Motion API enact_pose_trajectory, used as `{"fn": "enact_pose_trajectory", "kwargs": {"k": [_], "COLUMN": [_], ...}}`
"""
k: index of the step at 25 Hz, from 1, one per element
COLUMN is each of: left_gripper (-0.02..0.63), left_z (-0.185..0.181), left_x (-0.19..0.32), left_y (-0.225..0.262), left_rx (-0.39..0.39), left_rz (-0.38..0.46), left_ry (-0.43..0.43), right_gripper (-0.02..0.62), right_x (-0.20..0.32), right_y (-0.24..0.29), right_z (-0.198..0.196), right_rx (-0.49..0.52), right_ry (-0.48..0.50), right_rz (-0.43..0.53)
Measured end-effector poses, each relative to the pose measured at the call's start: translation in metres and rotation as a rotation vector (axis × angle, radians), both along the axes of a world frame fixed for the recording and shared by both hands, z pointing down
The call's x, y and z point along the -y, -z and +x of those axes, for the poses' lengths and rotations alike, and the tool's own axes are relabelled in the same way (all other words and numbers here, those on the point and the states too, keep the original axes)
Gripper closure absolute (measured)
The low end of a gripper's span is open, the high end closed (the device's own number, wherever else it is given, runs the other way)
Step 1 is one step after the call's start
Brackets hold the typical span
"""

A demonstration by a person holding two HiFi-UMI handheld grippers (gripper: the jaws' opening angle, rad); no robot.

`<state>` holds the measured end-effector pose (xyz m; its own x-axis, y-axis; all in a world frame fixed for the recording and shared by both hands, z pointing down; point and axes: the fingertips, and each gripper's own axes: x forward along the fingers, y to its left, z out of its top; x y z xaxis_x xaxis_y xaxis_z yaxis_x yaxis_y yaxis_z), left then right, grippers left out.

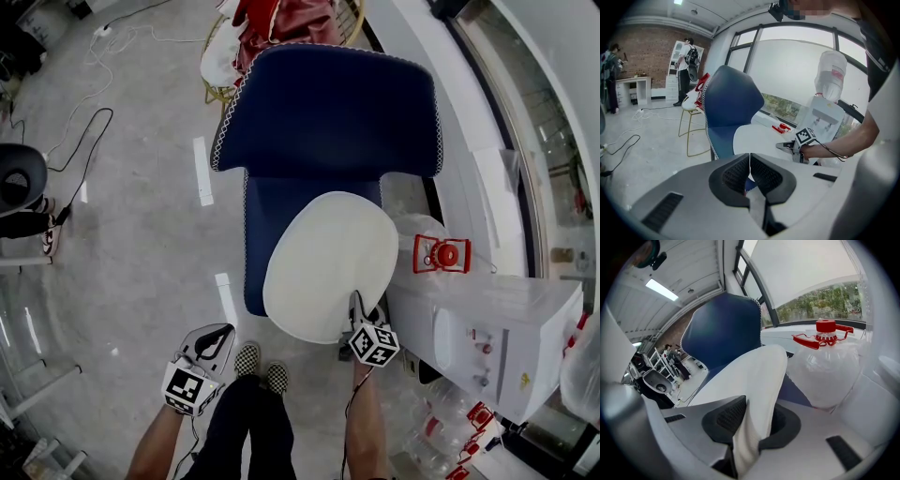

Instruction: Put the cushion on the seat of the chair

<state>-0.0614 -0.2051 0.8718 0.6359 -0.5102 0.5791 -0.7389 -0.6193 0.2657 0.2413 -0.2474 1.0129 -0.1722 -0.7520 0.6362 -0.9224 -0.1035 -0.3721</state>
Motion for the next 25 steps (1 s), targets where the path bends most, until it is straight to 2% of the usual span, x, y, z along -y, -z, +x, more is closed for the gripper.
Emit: {"fn": "enact_pose_trajectory", "kwargs": {"k": [6,11,20,25], "left_gripper": [0.586,0.586,0.586,0.588], "left_z": [0.004,0.005,0.008,0.010], "left_x": [-0.006,-0.009,-0.013,-0.015], "left_y": [0.010,0.020,0.042,0.062], "left_rx": [0.006,0.005,-0.007,-0.011], "left_rz": [0.001,0.013,0.039,0.054], "left_ry": [-0.007,-0.007,-0.005,-0.002], "right_gripper": [0.448,0.341,0.330,0.331], "right_x": [0.000,-0.003,-0.015,-0.013], "right_y": [0.009,0.020,0.044,0.074], "right_z": [0.005,0.014,0.026,0.018], "right_rx": [-0.057,-0.109,-0.152,-0.149], "right_ry": [-0.001,-0.017,-0.010,0.028], "right_rz": [0.001,-0.004,-0.016,0.013]}}
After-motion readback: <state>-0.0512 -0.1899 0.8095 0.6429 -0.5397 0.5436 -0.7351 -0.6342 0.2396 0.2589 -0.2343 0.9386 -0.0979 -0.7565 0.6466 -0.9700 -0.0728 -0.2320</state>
